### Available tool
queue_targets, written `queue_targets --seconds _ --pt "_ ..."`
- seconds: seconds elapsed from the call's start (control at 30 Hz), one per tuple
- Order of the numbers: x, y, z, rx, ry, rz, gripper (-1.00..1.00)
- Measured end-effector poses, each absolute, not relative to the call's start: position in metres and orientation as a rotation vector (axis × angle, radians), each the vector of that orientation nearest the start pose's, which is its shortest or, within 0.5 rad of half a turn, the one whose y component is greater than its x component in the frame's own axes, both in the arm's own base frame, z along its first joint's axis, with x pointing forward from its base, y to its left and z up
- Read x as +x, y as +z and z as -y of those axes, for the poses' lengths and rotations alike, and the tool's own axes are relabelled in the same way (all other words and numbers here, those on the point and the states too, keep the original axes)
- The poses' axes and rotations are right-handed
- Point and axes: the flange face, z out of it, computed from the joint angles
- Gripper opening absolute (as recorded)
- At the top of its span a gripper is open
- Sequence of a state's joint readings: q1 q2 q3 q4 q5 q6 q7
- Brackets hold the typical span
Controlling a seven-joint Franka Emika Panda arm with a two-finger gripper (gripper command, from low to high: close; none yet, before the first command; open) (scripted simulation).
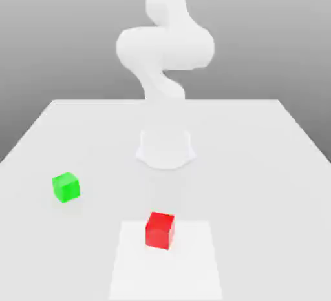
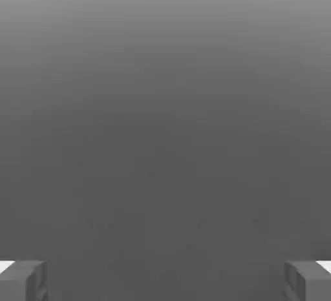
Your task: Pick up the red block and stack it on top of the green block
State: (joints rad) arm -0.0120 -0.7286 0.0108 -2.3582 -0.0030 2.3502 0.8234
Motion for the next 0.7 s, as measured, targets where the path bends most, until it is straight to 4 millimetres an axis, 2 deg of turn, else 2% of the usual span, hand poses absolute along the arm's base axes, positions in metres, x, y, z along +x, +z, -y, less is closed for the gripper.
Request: queue_targets --seconds 0.13,0.2,0.3,0.43,0.5,0.57,0.63,0.7 --pt "0.416 0.562 0.001 -2.564 -0.765 -1.189 0.00" --pt "0.426 0.512 0.002 -2.598 -0.675 -1.240 0.00" --pt "0.431 0.437 0.005 -2.641 -0.532 -1.317 0.00" --pt "0.416 0.336 0.009 -2.688 -0.322 -1.423 0.00" --pt "0.399 0.285 0.010 -2.705 -0.202 -1.479 0.00" --pt "0.373 0.234 0.011 -2.718 -0.069 -1.537 0.00" --pt "0.363 0.204 0.011 -2.721 -0.017 -1.561 0.00" --pt "0.361 0.184 0.011 -2.721 -0.004 -1.567 0.00"
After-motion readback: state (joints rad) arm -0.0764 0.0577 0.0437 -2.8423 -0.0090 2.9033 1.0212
